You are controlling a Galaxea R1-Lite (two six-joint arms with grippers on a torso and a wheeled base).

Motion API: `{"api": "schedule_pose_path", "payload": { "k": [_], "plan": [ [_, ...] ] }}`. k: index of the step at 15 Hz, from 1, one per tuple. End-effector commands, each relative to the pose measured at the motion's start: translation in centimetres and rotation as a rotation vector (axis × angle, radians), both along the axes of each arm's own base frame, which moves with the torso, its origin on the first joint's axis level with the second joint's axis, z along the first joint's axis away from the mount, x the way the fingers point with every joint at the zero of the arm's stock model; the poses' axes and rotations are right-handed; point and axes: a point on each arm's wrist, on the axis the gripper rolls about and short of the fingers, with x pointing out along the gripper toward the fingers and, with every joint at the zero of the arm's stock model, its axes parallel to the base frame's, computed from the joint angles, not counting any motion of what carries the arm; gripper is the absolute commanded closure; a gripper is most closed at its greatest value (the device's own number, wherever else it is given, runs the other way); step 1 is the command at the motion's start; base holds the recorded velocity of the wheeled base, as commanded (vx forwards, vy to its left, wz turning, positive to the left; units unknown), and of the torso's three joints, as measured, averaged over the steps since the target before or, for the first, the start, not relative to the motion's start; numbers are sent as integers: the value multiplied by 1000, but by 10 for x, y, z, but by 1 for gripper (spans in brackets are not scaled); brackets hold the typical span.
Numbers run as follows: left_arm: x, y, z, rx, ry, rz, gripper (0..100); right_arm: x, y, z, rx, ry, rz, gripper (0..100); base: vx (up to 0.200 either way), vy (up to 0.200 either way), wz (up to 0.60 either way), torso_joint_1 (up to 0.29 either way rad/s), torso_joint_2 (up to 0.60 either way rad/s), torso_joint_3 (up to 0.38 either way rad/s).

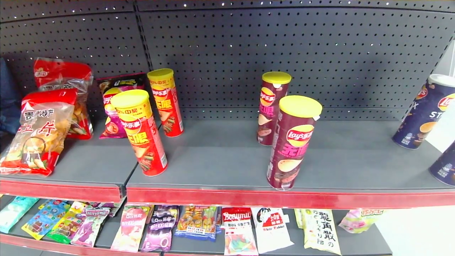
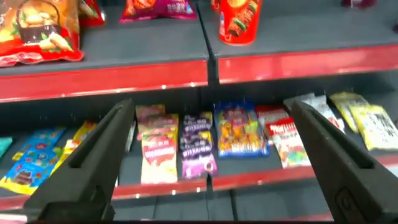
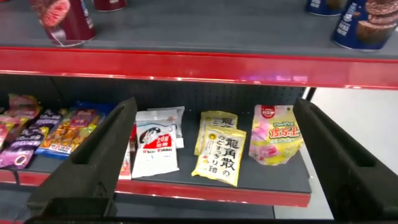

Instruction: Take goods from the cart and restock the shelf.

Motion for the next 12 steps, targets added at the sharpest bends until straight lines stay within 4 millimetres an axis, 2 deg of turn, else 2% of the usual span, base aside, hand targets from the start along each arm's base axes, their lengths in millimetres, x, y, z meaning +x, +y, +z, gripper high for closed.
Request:
{"api": "schedule_pose_path", "payload": {
  "k": [1,2,3,4,5,6,8,10,12],
  "plan": [
    [13,-3,-29,-11,-14,-5,0,15,1,88,122,24,44,0,0,0,0,0,0,0],
    [13,-3,-29,-13,-6,-13,0,28,1,118,154,40,55,0,0,0,0,0,0,0],
    [13,-3,-30,-15,-1,-13,0,44,2,122,11,94,98,0,0,0,0,0,0,0],
    [13,-2,-30,-14,-1,1,0,58,3,115,-91,168,122,0,0,0,0,0,0,0],
    [13,-2,-30,-14,-1,6,0,60,4,114,-92,183,124,0,0,0,0,0,0,0],
    [13,0,-30,-4,-3,96,0,91,6,106,-93,333,141,0,0,0,0,0,0,0],
    [13,1,-30,-13,-3,153,0,119,16,98,-98,440,228,0,0,0,0,0,0,0],
    [13,1,-30,-20,-6,144,0,148,22,96,-57,451,229,0,0,0,0,0,0,0],
    [13,1,-30,-14,-4,132,0,196,30,85,-60,470,229,0,0,0,0,0,0,0]
  ]
}}
